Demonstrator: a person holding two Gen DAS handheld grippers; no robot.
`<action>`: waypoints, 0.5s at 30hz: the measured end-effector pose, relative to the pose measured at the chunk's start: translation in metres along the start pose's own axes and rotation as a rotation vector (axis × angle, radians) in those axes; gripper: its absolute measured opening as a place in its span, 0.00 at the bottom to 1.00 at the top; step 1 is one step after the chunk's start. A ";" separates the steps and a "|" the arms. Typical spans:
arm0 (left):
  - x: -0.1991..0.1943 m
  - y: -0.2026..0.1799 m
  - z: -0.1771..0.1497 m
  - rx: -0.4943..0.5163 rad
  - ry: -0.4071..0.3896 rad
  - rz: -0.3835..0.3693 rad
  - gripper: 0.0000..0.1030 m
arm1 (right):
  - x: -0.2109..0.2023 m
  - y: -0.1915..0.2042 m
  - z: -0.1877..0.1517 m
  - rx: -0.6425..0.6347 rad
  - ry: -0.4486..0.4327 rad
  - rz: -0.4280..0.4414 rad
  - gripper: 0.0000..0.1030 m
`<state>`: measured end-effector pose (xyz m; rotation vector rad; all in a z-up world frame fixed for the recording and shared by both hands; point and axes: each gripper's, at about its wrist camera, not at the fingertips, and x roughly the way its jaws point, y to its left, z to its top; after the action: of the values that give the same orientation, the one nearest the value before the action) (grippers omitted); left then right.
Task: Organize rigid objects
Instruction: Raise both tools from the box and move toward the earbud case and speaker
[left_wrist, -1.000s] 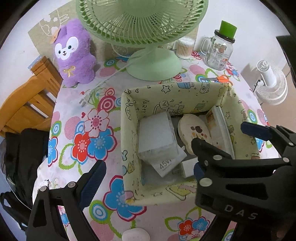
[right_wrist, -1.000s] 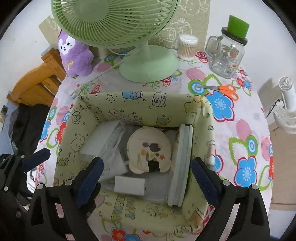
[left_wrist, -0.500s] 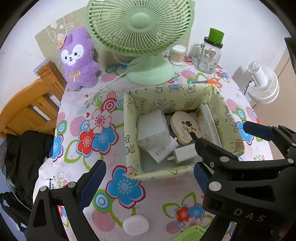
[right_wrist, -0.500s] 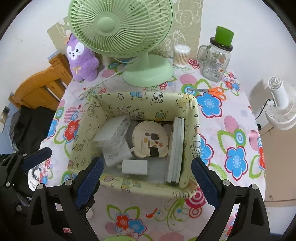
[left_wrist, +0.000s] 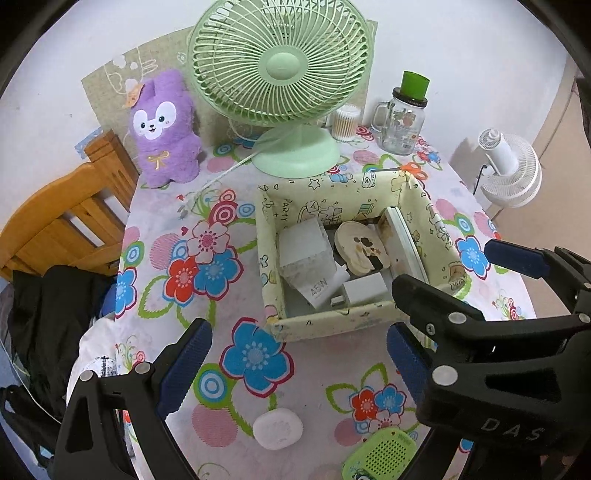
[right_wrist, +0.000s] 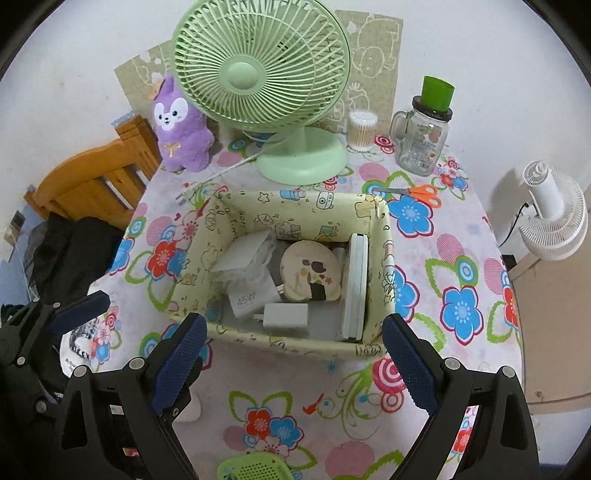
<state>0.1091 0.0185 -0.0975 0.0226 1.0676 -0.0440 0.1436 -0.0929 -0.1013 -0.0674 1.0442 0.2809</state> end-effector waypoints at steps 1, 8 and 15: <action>-0.001 0.001 -0.001 0.001 0.000 0.000 0.94 | -0.002 0.001 -0.002 0.000 -0.003 0.001 0.95; -0.007 0.007 -0.014 0.008 -0.005 -0.006 0.94 | -0.012 0.009 -0.014 -0.001 -0.022 0.007 0.95; -0.008 0.012 -0.030 0.021 -0.004 -0.026 0.94 | -0.020 0.016 -0.031 -0.002 -0.048 0.003 0.95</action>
<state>0.0794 0.0318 -0.1051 0.0272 1.0632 -0.0787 0.1040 -0.0874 -0.0988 -0.0603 0.9966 0.2851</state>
